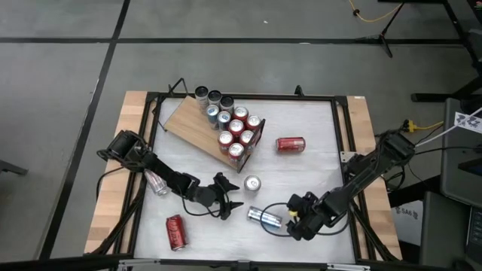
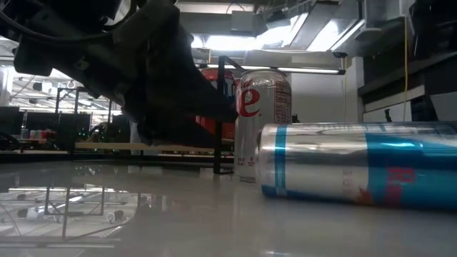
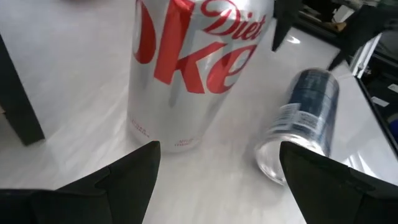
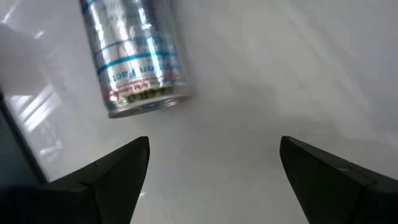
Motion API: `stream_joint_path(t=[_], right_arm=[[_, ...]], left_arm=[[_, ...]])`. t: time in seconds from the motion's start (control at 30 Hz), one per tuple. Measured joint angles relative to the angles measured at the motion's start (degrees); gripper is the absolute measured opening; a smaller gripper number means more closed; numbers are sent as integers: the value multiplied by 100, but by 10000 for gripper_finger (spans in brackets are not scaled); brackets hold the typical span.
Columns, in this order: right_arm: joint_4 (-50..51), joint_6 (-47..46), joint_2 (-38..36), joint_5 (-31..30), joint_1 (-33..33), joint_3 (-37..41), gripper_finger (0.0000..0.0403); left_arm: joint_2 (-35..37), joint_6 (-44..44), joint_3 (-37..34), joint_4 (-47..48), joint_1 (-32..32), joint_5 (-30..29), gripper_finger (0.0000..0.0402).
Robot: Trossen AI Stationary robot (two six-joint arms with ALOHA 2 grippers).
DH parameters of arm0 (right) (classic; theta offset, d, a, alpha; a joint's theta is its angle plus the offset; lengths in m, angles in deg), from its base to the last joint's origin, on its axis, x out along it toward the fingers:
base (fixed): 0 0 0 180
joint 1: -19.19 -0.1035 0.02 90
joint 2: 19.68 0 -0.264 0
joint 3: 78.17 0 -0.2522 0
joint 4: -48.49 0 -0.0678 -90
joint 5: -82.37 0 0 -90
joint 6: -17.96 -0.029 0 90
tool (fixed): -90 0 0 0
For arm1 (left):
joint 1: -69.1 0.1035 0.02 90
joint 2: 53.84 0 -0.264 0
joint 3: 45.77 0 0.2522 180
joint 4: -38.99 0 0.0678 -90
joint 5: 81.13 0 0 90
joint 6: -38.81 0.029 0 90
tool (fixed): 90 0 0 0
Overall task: Pick and place cans onto a shelf
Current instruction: Put the blue and white soda can on the shelf aligned with the other blue and white soda cans
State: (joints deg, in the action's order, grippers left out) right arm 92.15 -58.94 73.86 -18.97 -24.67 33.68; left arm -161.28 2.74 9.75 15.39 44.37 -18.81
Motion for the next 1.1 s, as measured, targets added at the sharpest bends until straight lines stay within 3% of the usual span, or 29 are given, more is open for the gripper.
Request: stream_joint_path(t=[0.4, 0.6, 0.83, 1.1], right_arm=[[-844, 24, 536, 33, 29, 2, 351], [-912, 70, 568, 203, 231, -2, 351], [-984, 175, 568, 373, 380, -2, 351], [-1021, 184, 572, 318, 380, -2, 351]], left_arm=[[47, 16, 4, 120, -8, 230, 325], [68, -56, 4, 320, -8, 749, 325], [79, -672, 6, 849, -100, 1756, 325], [79, -683, 141, 846, -351, 1862, 325]])
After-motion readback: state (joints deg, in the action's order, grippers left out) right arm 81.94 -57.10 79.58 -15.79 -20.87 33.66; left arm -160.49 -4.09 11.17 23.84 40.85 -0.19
